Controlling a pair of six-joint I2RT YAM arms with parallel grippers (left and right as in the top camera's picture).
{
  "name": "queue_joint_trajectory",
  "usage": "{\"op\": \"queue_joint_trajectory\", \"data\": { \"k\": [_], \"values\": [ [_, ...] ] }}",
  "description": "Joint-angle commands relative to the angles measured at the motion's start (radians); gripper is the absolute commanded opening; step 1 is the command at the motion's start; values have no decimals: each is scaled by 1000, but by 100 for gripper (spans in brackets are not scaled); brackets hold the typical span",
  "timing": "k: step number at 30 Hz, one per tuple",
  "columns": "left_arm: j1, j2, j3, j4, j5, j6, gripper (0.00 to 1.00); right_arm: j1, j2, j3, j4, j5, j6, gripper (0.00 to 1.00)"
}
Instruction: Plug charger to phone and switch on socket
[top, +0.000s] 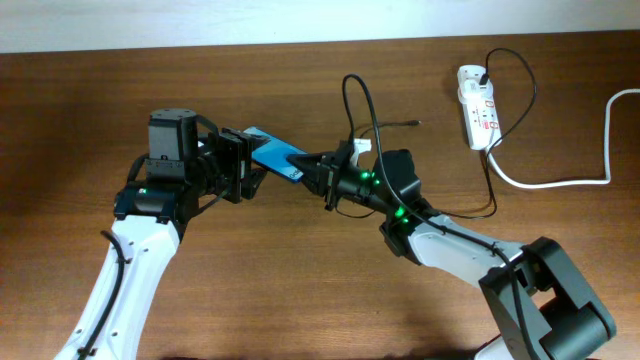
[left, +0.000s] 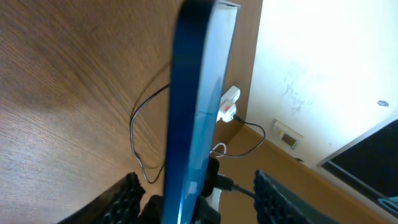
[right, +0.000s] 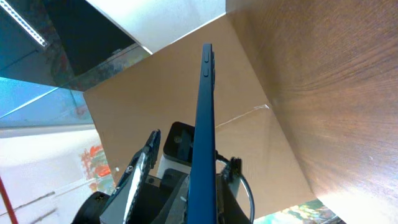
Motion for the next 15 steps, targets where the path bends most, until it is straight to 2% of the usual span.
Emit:
{"op": "queue_joint_trajectory", "data": {
  "k": [1, 5, 11, 15],
  "values": [
    [-3, 4, 0, 3, -23, 1, 53, 9, -12, 17, 21, -32, 29, 4],
    [-4, 4, 0, 3, -43, 1, 43, 9, -12, 17, 26, -45, 76, 4],
    [-5, 4, 0, 3, -50, 1, 40, 9, -12, 17, 118, -36, 117, 4],
    [-5, 4, 0, 3, -49, 0, 29, 9, -12, 17, 107, -40, 117, 4]
  ]
}}
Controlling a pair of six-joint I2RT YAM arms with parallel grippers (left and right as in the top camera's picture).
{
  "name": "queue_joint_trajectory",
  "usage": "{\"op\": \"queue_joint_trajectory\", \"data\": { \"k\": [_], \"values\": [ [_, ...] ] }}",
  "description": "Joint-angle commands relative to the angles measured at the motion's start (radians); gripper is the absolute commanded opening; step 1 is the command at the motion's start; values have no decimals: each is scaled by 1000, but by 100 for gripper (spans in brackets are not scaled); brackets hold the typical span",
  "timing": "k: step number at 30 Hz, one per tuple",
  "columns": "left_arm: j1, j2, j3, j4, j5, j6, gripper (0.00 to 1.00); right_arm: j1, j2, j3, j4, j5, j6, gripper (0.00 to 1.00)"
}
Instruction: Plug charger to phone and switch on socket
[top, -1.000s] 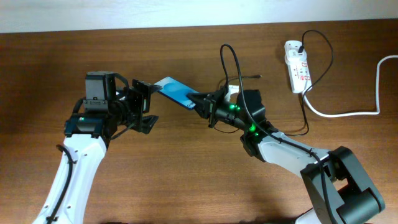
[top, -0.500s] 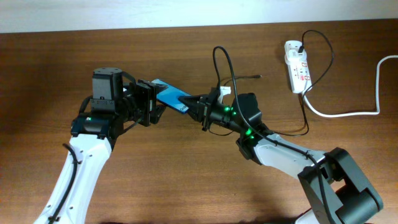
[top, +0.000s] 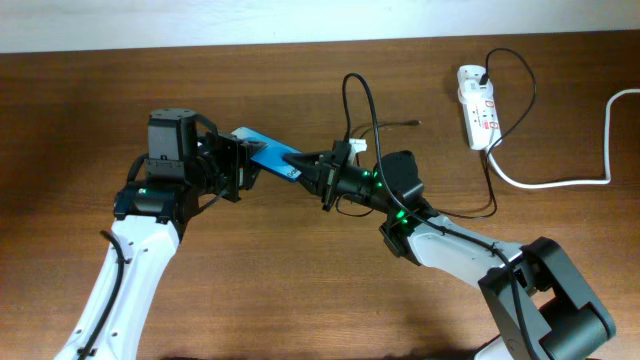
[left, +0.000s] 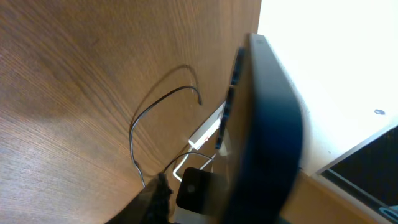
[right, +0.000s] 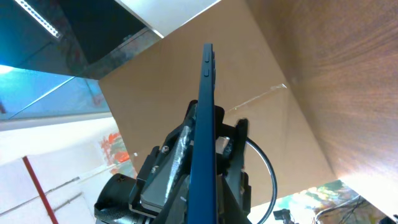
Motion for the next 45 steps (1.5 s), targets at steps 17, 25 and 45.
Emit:
{"op": "queue_joint_trajectory", "data": {
  "k": [17, 25, 45],
  "values": [
    [-22, 4, -1, 21, -11, -14, 20, 6, -12, 17, -51, 0, 5, 4],
    [-22, 4, -1, 21, -11, -13, 8, 6, -12, 17, 4, -1, 5, 4],
    [-19, 4, -1, 50, -23, 244, 0, 5, -12, 17, -61, -78, -4, 39]
  ]
}}
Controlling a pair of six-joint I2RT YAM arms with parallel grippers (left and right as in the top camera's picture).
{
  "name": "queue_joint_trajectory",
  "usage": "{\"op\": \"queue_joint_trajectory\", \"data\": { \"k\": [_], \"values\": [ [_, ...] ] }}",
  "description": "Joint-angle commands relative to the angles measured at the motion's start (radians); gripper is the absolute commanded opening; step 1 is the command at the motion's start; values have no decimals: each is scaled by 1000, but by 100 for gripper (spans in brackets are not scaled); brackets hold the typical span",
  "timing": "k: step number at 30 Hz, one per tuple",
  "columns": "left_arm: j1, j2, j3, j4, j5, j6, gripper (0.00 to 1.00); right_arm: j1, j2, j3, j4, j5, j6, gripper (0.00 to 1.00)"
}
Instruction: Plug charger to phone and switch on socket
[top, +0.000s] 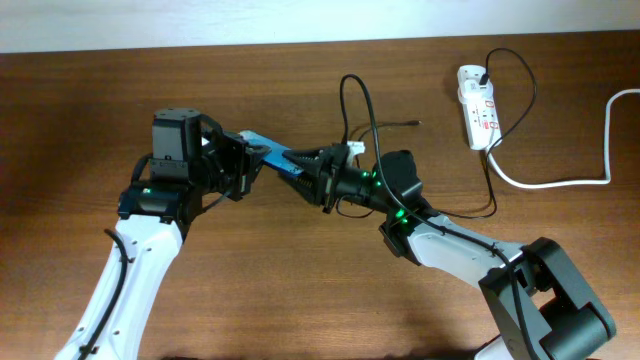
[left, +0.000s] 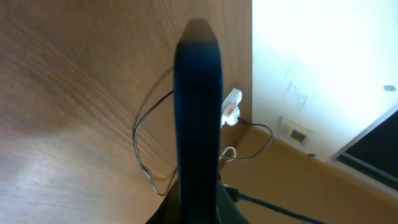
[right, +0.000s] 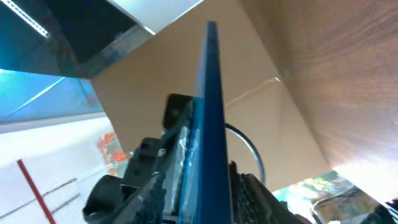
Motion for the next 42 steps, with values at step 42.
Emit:
{"op": "queue_joint_trajectory", "data": {
  "k": [42],
  "values": [
    [-2, 126, 5, -33, 168, 1106, 0, -285, -12, 595, -1518, 508, -1219, 56]
  ]
}}
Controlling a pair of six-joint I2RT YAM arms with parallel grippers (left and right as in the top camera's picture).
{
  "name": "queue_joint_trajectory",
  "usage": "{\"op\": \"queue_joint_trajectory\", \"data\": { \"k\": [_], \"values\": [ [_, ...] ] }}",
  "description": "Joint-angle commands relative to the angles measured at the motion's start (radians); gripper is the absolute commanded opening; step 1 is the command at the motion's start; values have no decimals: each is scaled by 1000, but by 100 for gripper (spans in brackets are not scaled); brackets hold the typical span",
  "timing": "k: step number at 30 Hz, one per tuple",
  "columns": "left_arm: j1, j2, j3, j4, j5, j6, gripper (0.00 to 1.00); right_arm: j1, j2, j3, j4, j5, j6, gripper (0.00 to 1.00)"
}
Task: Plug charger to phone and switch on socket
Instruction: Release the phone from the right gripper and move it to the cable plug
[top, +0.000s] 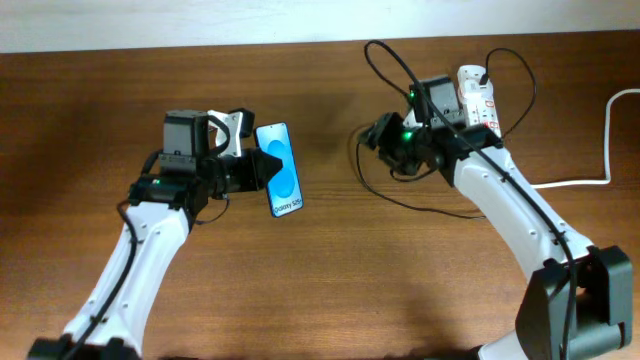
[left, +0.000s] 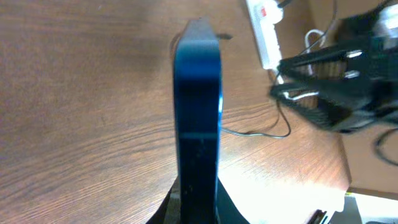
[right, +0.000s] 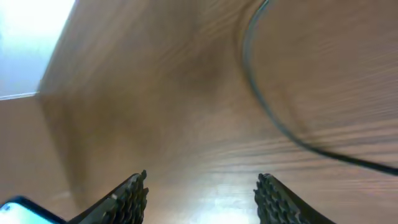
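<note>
In the overhead view the blue phone faces screen up above the table, with my left gripper shut on its left edge. The left wrist view shows the phone edge-on, rising from between the jaws. No cable shows at the phone. My right gripper hangs open and empty at the back right, over the thin black charger cable. Between its toothed fingers is bare wood, with the cable beyond. The white socket strip lies behind the right arm.
A thick white lead runs from the socket strip to the table's right edge. The black cable arches up in a loop near the back edge. The strip and the right gripper appear beyond the phone.
My right gripper was up against the phone's right end at mid-table. Now it is open and empty, back right near the socket strip. The phone is turned screen up in my left gripper.
At all three earlier moments both grippers met at mid-table, the left holding the tilted blue phone and the right pressed at its far end with the cable trailing behind. Now the arms are apart, the left alone holding the phone.
</note>
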Motion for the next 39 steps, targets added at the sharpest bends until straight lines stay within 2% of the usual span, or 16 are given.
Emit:
{"op": "queue_joint_trajectory", "data": {
  "k": [1, 4, 9, 11, 15, 22, 24, 27, 32, 35, 37, 39],
  "values": [
    [-1, 49, 9, 7, 30, 14, 0, -2, -8, 53, -14, 185, -35, 58],
    [-1, 59, 9, 11, 30, 11, 0, -17, -4, 57, 28, 260, -35, 61],
    [-2, 59, 9, 11, 30, 8, 0, -83, 78, 62, 96, 264, -26, 59],
    [-1, 59, 9, 14, 30, 7, 0, -88, 156, 64, 135, 279, 56, 54],
    [-2, 59, 9, 14, 41, -19, 0, -88, 296, 66, 279, 282, 200, 53],
    [-2, 59, 9, 14, 40, -19, 0, -105, 446, 67, 359, 274, 364, 52],
    [-2, 59, 9, 14, 40, -19, 0, -120, 470, 67, 370, 271, 374, 51],
    [-2, 59, 9, 14, 40, -19, 0, -153, 478, 67, 388, 269, 373, 45],
    [-2, 59, 9, 14, 40, -19, 0, -139, 489, 67, 422, 196, 371, 44],
    [-2, 59, 9, 14, 37, -19, 0, -116, 549, 66, 424, 146, 427, 43],
    [-2, 59, 9, 14, 37, -19, 0, -116, 586, 66, 430, 143, 441, 38],
    [-2, 59, 9, 14, 37, -19, 0, -126, 612, 66, 429, 129, 414, 25]
  ]
}}
